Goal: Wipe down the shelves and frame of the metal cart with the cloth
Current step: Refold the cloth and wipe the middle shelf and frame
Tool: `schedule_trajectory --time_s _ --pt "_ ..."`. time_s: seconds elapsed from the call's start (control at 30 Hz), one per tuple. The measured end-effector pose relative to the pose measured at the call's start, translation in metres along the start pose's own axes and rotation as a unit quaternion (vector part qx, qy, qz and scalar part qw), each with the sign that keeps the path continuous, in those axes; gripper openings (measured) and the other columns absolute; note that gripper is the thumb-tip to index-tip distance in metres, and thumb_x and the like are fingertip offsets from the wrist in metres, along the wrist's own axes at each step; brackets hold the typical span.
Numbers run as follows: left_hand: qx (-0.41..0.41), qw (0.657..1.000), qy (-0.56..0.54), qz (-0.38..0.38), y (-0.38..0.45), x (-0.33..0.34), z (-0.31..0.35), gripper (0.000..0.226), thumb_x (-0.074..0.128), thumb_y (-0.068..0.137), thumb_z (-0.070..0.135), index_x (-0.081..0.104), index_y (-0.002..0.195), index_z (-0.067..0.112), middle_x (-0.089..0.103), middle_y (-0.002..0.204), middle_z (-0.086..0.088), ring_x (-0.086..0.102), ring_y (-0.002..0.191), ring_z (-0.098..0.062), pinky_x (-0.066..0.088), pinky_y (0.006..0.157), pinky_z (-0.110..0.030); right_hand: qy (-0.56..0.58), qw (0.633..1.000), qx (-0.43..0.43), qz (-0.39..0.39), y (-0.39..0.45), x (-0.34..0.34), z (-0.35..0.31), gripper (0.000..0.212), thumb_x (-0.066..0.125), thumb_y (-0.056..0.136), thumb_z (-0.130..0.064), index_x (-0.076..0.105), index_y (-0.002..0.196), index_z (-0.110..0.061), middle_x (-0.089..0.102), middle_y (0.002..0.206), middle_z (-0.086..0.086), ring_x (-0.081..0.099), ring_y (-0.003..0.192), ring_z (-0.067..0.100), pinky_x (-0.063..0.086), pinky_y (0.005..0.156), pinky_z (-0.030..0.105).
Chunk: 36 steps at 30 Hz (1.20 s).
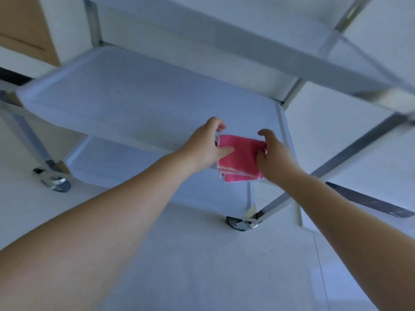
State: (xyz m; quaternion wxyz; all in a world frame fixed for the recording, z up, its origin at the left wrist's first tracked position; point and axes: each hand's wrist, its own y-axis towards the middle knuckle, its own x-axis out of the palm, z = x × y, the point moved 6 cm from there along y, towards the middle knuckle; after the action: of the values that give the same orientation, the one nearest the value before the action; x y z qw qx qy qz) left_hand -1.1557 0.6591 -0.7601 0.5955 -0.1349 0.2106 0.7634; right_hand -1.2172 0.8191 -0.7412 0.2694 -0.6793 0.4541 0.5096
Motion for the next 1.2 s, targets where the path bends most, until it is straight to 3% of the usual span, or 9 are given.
schedule_trajectory --time_s 0.1,0.2,0.37,0.43,0.53,0.63,0.8,1.0,1.2 --pt "0.046 0.999 -0.006 -0.019 0.016 0.04 0.0 0.049 0.071 0.077 0.017 0.045 0.118 0.015 0.053 0.122 -0.003 0.056 0.073 -0.015 0.042 0.071 -0.025 -0.052 0.997 0.055 0.03 0.002 0.001 0.035 0.052 0.033 0.084 -0.005 0.034 0.135 -0.015 0.055 0.093 0.009 0.055 0.078 0.028 0.049 0.068 0.037" --pt "0.086 0.996 0.015 -0.033 0.024 0.062 0.01 0.041 0.069 0.078 0.014 0.049 0.114 0.012 0.058 0.11 -0.008 0.059 0.087 -0.023 0.048 0.077 -0.03 -0.111 0.988 0.102 0.029 0.0 -0.002 0.054 0.047 0.037 0.084 -0.004 0.04 0.13 -0.011 0.057 0.109 0.015 0.056 0.096 0.033 0.049 0.076 0.039" --pt "0.163 0.965 0.184 -0.086 0.025 0.063 0.015 0.026 0.058 0.085 0.025 0.056 0.108 0.015 0.054 0.116 -0.005 0.055 0.101 -0.025 0.045 0.087 -0.037 -0.187 0.969 0.16 0.015 -0.007 -0.01 0.063 0.038 0.045 0.084 -0.004 0.049 0.122 -0.01 0.049 0.111 0.012 0.052 0.089 0.027 0.045 0.072 0.035" --pt "0.161 0.953 0.238 -0.095 0.023 0.053 0.004 0.028 0.052 0.088 0.031 0.057 0.111 0.016 0.056 0.119 -0.003 0.054 0.106 -0.026 0.045 0.087 -0.038 -0.202 0.975 0.09 0.035 -0.008 -0.008 0.051 0.037 0.049 0.086 -0.01 0.053 0.122 -0.014 0.051 0.12 0.009 0.055 0.097 0.026 0.05 0.079 0.036" --pt "0.185 0.932 0.301 -0.082 0.021 0.034 -0.012 0.03 0.047 0.089 0.033 0.06 0.11 0.015 0.059 0.12 -0.004 0.053 0.109 -0.027 0.045 0.087 -0.038 -0.124 0.985 -0.116 0.012 -0.019 0.016 0.018 0.034 0.042 0.096 -0.027 0.051 0.128 -0.02 0.049 0.135 0.003 0.052 0.116 0.023 0.045 0.097 0.04" --pt "0.222 0.911 0.341 -0.064 0.022 0.02 -0.024 0.029 0.044 0.091 0.032 0.062 0.103 0.013 0.063 0.111 -0.003 0.054 0.104 -0.028 0.044 0.087 -0.038 -0.197 0.971 -0.125 -0.046 -0.027 0.049 0.019 0.049 0.025 0.1 -0.039 0.032 0.144 -0.018 0.026 0.155 0.003 0.021 0.143 0.019 0.019 0.116 0.042" --pt "0.238 0.902 0.353 -0.069 0.02 0.008 -0.032 0.03 0.044 0.09 0.033 0.063 0.103 0.013 0.064 0.11 -0.004 0.055 0.104 -0.028 0.04 0.091 -0.036 -0.173 0.984 0.031 -0.043 -0.031 0.046 0.046 0.06 0.01 0.097 -0.051 0.005 0.15 -0.023 0.005 0.159 0.004 0.005 0.146 0.025 0.002 0.116 0.039" --pt "0.282 0.871 0.393 -0.084 0.025 0.005 -0.036 0.039 0.034 0.092 0.04 0.057 0.117 0.02 0.055 0.128 -0.001 0.047 0.118 -0.022 0.031 0.1 -0.033 -0.222 0.969 -0.067 -0.089 -0.02 0.049 0.036 0.057 0.006 0.097 -0.051 0.001 0.149 -0.027 -0.001 0.157 -0.008 -0.002 0.145 0.011 -0.007 0.112 0.026" --pt "0.243 0.874 0.399 -0.133 0.028 0.016 -0.054 0.045 0.027 0.097 0.039 0.035 0.139 0.026 0.028 0.152 0.0 0.024 0.139 -0.018 0.014 0.112 -0.036 -0.167 0.981 0.019 -0.092 -0.01 0.051 0.062 0.056 0.004 0.096 -0.053 0.007 0.148 -0.035 -0.003 0.158 -0.01 -0.003 0.145 0.013 -0.002 0.118 0.036"
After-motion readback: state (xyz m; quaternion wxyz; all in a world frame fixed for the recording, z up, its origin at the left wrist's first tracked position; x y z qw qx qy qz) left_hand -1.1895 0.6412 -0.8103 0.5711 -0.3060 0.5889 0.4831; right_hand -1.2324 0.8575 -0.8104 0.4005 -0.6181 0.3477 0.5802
